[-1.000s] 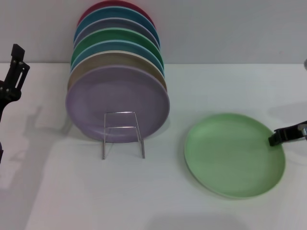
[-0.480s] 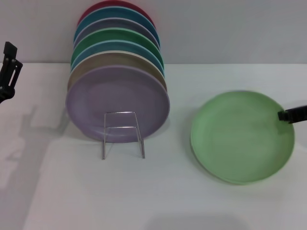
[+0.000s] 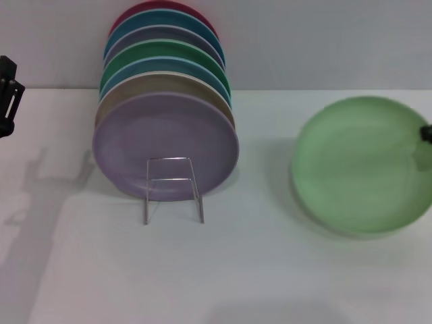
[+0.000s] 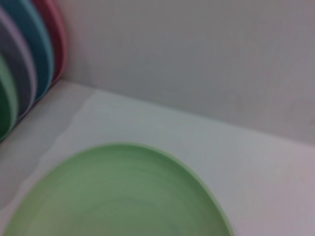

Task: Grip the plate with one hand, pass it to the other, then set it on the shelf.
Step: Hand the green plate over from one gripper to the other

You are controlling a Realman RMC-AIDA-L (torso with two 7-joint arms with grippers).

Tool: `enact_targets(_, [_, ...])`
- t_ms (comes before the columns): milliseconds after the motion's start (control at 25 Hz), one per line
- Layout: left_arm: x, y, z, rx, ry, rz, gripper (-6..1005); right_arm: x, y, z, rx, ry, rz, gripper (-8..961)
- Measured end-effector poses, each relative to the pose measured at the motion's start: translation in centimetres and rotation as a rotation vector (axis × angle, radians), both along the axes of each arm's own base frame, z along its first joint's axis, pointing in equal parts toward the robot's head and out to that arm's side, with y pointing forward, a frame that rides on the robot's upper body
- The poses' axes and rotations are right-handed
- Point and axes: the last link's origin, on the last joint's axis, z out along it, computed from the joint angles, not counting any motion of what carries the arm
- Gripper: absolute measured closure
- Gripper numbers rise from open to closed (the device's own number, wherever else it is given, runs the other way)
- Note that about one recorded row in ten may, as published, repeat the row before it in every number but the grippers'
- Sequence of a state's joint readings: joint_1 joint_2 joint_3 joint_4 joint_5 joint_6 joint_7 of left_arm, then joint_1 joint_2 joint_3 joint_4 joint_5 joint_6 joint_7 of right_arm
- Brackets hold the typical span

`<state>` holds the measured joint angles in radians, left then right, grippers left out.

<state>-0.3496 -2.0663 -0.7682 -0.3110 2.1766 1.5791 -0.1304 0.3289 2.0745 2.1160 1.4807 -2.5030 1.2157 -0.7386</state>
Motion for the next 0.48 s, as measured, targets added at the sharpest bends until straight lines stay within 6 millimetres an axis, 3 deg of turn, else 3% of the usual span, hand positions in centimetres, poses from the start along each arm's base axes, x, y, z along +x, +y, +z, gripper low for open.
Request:
enact_targets(160, [-0.2,-0.1,0.0,0.001,0.000,0.006,136,0.2,-0.5,1.4,0.086,-0.031,0.067,931])
enact_targets(480, [-0.1,-0.4,0.0,0.002,0.000,-0.005,136,1.1,-1.6,2.2,0.244,0.032,0.240,930])
